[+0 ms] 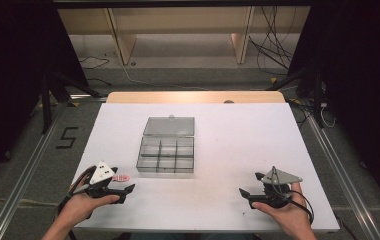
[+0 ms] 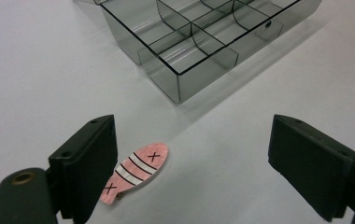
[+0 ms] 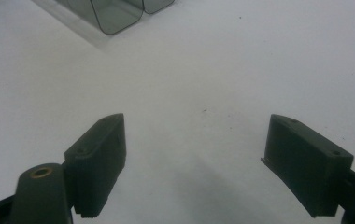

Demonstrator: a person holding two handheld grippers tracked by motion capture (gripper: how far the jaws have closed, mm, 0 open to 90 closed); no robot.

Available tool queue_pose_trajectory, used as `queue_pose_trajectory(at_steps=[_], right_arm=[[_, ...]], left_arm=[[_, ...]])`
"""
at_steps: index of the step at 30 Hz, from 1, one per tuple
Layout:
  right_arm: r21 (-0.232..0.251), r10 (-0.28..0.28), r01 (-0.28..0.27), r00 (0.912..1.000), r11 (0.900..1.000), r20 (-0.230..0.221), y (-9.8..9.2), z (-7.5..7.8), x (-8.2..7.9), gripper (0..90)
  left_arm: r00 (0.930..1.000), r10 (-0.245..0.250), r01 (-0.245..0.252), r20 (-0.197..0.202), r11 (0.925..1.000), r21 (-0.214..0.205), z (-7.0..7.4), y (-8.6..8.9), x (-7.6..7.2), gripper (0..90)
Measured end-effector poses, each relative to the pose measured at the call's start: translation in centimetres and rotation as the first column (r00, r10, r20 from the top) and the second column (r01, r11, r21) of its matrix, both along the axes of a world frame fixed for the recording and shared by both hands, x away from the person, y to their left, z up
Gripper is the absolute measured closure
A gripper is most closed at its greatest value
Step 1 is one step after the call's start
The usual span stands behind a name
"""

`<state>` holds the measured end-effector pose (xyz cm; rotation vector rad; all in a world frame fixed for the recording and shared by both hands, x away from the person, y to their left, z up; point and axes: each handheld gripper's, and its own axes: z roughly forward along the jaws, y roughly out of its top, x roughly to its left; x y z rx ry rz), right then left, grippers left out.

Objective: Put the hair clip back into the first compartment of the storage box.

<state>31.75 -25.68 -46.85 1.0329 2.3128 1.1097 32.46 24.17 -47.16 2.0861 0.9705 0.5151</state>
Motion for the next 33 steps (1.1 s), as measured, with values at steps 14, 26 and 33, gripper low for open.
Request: queue_pose_trajectory(at_steps=[14,26,33], right_arm=[[0.008,-0.014,0.014,0.9998,0.9999,-0.012,-0.1,-0.2,0.2,21.3],[0.005,-0.01,0.01,0.9998,0.9999,-0.018,0.3,-0.3,0.2,21.0],[0.009,-0.015,0.015,0.9997,0.9998,-0.018,0.3,-0.3,0.2,21.1]], left_arm=[[0.999,-0.044,0.044,-0.004,0.998,0.046,0.0,1.1,1.1,16.8],[0.9901,-0.096,0.11,-0.103,0.9835,0.143,-1.3,2.7,4.0,19.8],[0.9771,-0.142,0.168,-0.159,0.9718,0.165,-1.7,3.1,5.3,25.1]])
